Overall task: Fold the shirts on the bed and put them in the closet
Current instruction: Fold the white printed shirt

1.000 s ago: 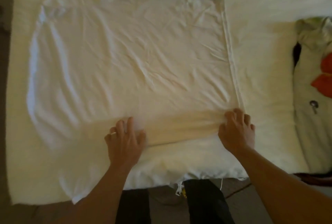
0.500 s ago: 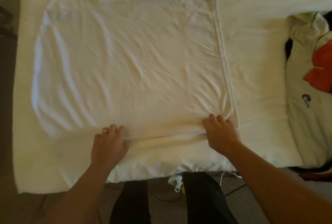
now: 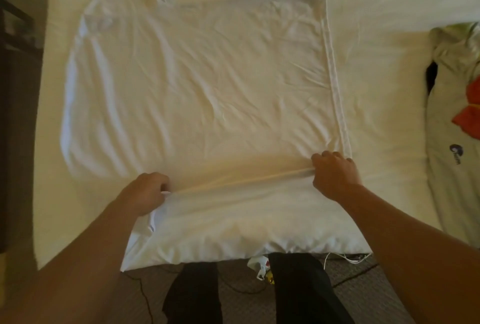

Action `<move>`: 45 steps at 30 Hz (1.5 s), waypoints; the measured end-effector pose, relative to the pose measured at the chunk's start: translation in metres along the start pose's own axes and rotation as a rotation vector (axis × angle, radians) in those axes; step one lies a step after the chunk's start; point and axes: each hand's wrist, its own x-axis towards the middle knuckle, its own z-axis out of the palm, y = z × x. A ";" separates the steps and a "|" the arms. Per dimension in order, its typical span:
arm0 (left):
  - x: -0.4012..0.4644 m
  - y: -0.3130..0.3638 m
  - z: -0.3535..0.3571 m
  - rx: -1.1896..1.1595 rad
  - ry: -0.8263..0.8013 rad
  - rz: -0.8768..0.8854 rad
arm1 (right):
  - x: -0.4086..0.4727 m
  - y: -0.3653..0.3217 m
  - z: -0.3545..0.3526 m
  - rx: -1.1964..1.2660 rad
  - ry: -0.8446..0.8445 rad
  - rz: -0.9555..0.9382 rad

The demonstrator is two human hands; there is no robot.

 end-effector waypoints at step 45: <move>0.128 0.121 -0.047 0.206 0.750 0.184 | 0.171 -0.024 -0.040 0.189 0.403 -0.234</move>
